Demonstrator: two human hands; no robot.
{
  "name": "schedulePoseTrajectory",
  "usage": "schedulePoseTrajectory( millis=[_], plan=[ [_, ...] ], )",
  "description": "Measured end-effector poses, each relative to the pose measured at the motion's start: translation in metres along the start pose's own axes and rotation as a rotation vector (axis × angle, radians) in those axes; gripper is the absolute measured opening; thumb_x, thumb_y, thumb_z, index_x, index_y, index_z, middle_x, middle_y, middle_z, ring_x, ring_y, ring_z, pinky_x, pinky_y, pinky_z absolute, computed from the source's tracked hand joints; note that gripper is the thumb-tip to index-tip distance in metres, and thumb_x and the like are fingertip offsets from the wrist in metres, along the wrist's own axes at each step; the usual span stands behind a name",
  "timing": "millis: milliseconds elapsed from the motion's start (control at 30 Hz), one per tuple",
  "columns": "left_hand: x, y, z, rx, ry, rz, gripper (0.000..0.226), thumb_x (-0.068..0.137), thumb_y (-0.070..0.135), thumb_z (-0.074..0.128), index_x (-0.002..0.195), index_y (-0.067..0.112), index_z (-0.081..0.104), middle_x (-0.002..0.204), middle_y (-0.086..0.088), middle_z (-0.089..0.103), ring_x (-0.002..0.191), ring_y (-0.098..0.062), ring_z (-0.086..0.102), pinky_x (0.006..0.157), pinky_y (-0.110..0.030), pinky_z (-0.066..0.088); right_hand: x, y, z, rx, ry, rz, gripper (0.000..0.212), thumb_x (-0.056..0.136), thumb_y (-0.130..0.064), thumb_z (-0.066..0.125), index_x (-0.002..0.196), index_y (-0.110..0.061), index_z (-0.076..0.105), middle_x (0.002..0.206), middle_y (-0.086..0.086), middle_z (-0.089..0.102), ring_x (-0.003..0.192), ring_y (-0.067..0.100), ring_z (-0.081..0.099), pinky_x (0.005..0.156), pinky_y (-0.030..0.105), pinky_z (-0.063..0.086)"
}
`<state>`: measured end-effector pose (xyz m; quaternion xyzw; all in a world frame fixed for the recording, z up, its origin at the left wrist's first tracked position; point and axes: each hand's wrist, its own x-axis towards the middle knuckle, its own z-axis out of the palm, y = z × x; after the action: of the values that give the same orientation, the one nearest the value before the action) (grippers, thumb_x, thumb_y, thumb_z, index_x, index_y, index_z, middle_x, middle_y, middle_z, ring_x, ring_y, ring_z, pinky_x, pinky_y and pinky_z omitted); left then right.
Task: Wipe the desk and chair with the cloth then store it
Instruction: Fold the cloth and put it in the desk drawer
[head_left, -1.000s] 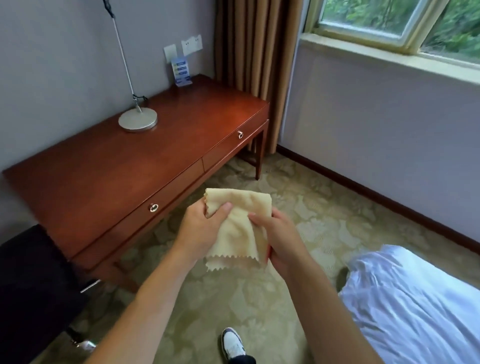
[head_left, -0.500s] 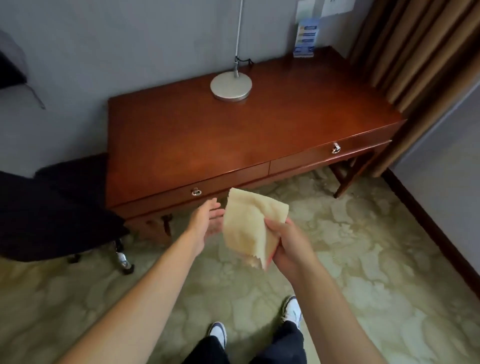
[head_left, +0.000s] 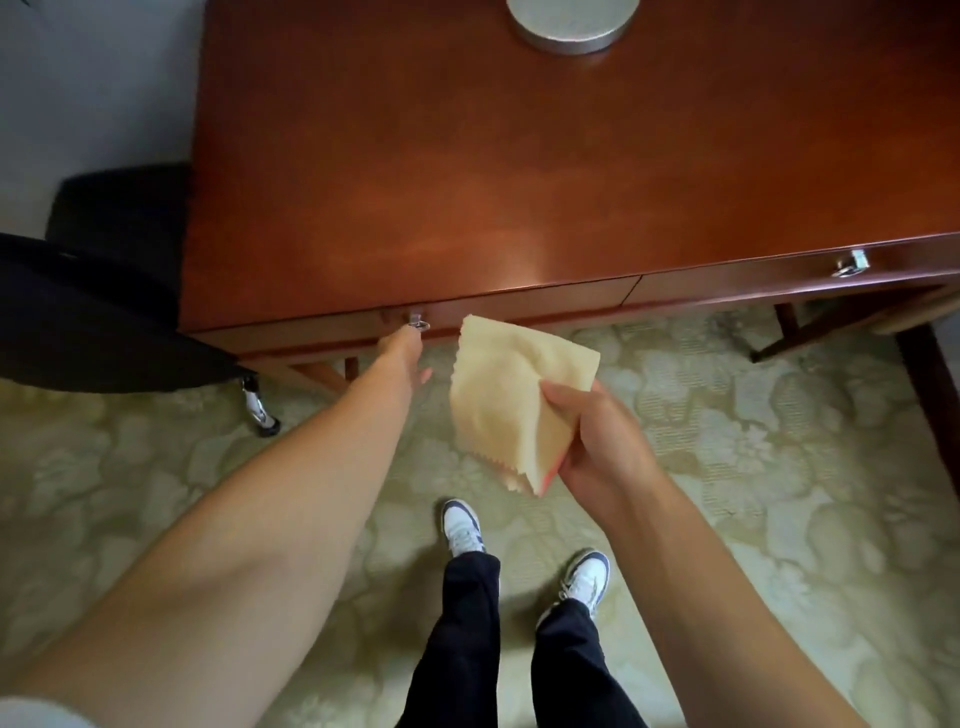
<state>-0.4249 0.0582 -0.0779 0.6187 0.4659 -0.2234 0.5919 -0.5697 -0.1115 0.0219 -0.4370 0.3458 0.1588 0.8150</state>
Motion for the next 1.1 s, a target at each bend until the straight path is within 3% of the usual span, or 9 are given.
schedulePoseTrajectory(
  millis=[100,167,300,500,633,767,867,1000,1100],
  plan=[
    [0.030,0.002,-0.005,-0.011,-0.053,0.021,0.044,0.099,0.012,0.048,0.143,0.006,0.044,0.147,-0.013,0.049,0.129,-0.027,0.054,0.099,-0.037,0.050,0.019,0.004,0.011,0.010,0.022,0.025,0.024,0.098,-0.004,0.047,0.111,-0.014,0.065,0.099,0.006,0.076,0.088,0.021,0.072,0.084,0.047,0.048],
    [0.039,-0.004,-0.010,-0.036,-0.086,0.029,0.033,0.100,0.010,0.050,0.133,0.007,0.053,0.131,-0.012,0.061,0.100,-0.017,0.066,0.077,-0.025,0.054,0.027,0.005,0.022,-0.012,0.018,0.049,0.025,0.098,-0.005,0.047,0.115,-0.013,0.064,0.103,0.007,0.075,0.091,0.023,0.072,0.086,0.049,0.048],
    [0.047,-0.014,-0.017,-0.128,-0.090,0.073,0.012,0.096,0.009,0.055,0.106,0.016,0.054,0.057,0.005,0.060,0.038,-0.002,0.050,0.037,-0.018,0.037,0.047,0.009,0.050,-0.037,0.008,0.092,0.028,0.099,-0.005,0.045,0.119,-0.014,0.062,0.106,0.006,0.075,0.099,0.024,0.070,0.096,0.050,0.050],
    [0.042,-0.016,-0.033,-0.166,-0.269,0.043,0.023,0.099,0.016,0.055,0.077,0.018,0.059,0.067,-0.001,0.060,0.062,-0.016,0.055,0.068,-0.031,0.041,0.064,0.011,0.082,-0.019,0.041,0.139,0.033,0.097,-0.004,0.047,0.127,-0.007,0.059,0.112,0.009,0.074,0.103,0.025,0.071,0.095,0.048,0.053],
    [0.041,-0.010,-0.039,-0.238,-0.291,-0.116,0.038,0.103,0.019,0.043,0.073,0.016,0.066,0.081,-0.007,0.060,0.074,-0.025,0.056,0.066,-0.030,0.047,0.070,0.010,0.096,-0.037,0.029,0.151,0.037,0.096,-0.004,0.047,0.132,-0.006,0.056,0.119,0.012,0.071,0.108,0.028,0.069,0.089,0.045,0.056],
    [0.025,-0.012,-0.042,-0.254,-0.336,-0.173,0.030,0.107,0.019,0.034,0.083,0.017,0.053,0.064,0.002,0.067,0.068,-0.016,0.058,0.055,-0.022,0.053,0.077,0.011,0.105,-0.077,0.053,0.164,0.041,0.094,-0.005,0.050,0.134,-0.004,0.054,0.121,0.015,0.069,0.109,0.030,0.068,0.083,0.046,0.058],
    [0.016,-0.031,-0.046,-0.222,-0.295,-0.148,0.031,0.105,0.015,0.037,0.082,0.011,0.057,0.073,-0.009,0.069,0.078,-0.026,0.063,0.078,-0.034,0.058,0.080,0.007,0.110,-0.115,0.051,0.171,0.038,0.094,-0.003,0.050,0.131,-0.003,0.056,0.118,0.014,0.070,0.105,0.029,0.070,0.079,0.043,0.059],
    [-0.008,-0.074,-0.063,0.108,-0.278,-0.151,0.027,0.099,0.011,0.044,0.076,0.010,0.057,0.073,-0.005,0.066,0.054,-0.013,0.064,0.061,-0.020,0.049,0.087,0.001,0.116,-0.183,0.050,0.135,0.033,0.093,-0.001,0.052,0.124,-0.001,0.061,0.111,0.014,0.073,0.098,0.028,0.072,0.082,0.043,0.059],
    [-0.023,-0.105,-0.079,0.184,-0.359,-0.248,0.023,0.097,0.021,0.051,0.078,0.013,0.060,0.085,-0.005,0.070,0.073,-0.015,0.068,0.071,-0.019,0.048,0.091,0.007,0.115,-0.273,0.080,0.175,0.021,0.092,-0.001,0.055,0.110,-0.006,0.065,0.097,0.009,0.076,0.087,0.026,0.074,0.078,0.045,0.060]
  ],
)
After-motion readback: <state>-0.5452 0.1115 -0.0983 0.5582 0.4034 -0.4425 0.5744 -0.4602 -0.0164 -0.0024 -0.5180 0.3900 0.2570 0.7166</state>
